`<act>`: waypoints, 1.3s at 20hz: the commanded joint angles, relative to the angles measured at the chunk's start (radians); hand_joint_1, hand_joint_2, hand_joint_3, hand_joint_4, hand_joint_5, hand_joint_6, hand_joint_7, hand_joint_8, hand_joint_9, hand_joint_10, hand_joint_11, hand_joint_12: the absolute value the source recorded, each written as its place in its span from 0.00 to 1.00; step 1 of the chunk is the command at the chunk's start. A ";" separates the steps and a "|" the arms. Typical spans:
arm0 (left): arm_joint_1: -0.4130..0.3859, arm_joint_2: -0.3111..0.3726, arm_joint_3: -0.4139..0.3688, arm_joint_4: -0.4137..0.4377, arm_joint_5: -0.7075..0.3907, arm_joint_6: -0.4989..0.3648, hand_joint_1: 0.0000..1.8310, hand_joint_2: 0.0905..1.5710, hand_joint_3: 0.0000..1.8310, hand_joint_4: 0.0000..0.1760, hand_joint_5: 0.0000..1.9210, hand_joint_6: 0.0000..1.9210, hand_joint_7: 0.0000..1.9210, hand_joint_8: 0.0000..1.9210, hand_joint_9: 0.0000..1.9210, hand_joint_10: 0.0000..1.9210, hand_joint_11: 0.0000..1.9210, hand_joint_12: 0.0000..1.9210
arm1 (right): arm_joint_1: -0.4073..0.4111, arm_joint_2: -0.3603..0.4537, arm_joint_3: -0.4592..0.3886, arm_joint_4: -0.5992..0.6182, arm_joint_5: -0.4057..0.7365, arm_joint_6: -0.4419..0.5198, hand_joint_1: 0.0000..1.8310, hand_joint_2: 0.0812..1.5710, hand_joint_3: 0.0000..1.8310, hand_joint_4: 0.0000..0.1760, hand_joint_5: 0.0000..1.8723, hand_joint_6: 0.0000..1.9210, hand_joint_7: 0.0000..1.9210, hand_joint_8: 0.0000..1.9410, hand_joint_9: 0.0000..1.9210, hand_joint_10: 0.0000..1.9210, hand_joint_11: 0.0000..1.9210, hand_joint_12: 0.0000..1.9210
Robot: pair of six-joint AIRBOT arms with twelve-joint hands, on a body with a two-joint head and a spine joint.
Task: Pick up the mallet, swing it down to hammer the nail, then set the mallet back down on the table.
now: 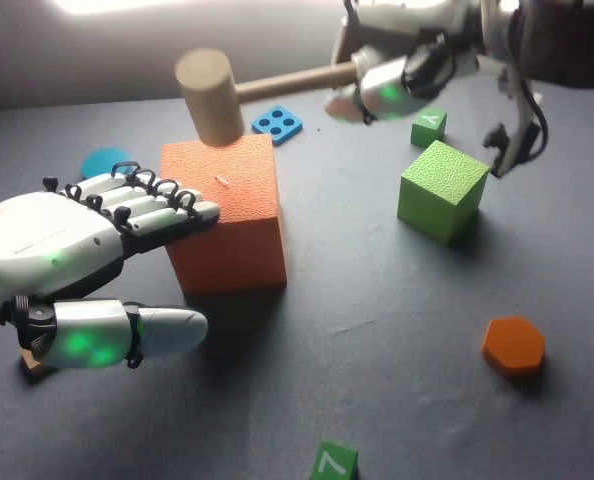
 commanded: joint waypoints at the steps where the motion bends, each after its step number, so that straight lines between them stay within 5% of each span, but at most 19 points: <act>1: -0.001 -0.010 -0.001 0.021 -0.039 -0.008 0.00 0.75 0.00 0.00 0.09 0.00 0.09 0.00 0.08 0.00 0.00 0.20 | 0.020 0.007 0.000 0.007 0.107 0.006 0.42 0.97 0.00 1.00 0.66 1.00 0.83 1.00 0.90 1.00 0.99 1.00; 26: -0.009 -0.010 -0.003 0.021 -0.037 -0.008 0.00 0.76 0.00 0.00 0.10 0.00 0.10 0.00 0.08 0.00 0.00 0.17 | -0.084 0.023 -0.013 0.006 0.048 -0.022 0.43 0.96 0.00 1.00 0.67 1.00 0.82 1.00 0.90 1.00 0.99 1.00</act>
